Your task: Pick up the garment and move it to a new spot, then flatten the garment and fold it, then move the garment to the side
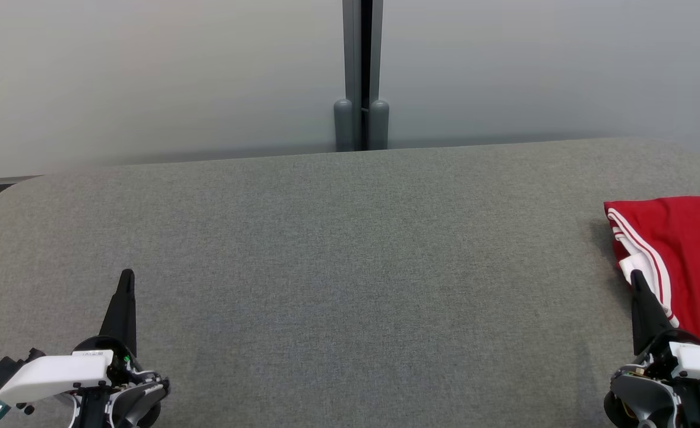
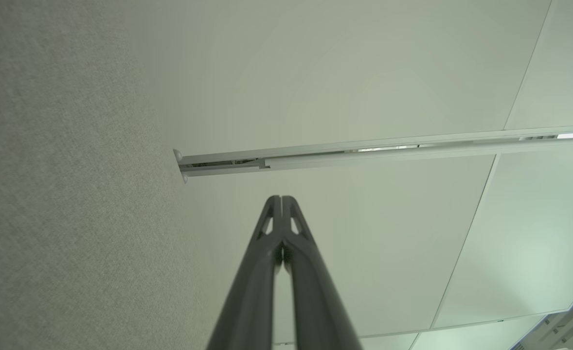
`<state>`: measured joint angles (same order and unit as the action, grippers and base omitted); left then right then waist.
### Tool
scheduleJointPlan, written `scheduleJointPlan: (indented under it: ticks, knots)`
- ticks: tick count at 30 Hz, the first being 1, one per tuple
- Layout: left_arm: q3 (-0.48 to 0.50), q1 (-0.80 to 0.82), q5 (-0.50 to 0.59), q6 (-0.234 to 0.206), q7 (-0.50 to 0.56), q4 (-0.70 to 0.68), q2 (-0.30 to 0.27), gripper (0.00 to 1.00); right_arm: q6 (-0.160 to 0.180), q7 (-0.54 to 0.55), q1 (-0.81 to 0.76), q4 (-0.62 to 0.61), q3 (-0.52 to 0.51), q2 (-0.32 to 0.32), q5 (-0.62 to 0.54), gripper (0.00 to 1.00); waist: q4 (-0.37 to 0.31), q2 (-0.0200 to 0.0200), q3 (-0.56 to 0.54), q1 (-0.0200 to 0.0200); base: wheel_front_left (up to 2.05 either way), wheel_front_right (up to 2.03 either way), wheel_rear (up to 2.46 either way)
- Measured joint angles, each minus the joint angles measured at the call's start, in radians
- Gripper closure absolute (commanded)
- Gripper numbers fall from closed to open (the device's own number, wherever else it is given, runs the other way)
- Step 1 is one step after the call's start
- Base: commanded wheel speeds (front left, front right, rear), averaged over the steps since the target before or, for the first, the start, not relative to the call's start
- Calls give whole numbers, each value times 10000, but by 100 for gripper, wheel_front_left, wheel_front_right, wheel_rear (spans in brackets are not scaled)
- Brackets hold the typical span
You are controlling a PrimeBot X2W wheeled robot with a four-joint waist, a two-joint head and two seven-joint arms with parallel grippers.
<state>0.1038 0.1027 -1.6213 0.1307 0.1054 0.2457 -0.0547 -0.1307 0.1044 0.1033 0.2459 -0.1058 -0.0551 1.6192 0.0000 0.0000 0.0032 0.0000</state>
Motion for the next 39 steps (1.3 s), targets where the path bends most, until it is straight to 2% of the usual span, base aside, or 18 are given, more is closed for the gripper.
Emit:
scheduleJointPlan:
  ticks: [39]
  knots:
    - [54, 1, 6, 0, 46, 2, 29, 100, 0, 15, 2, 0, -40, 25, -13, 100, 0, 0, 0, 0, 0, 0, 0]
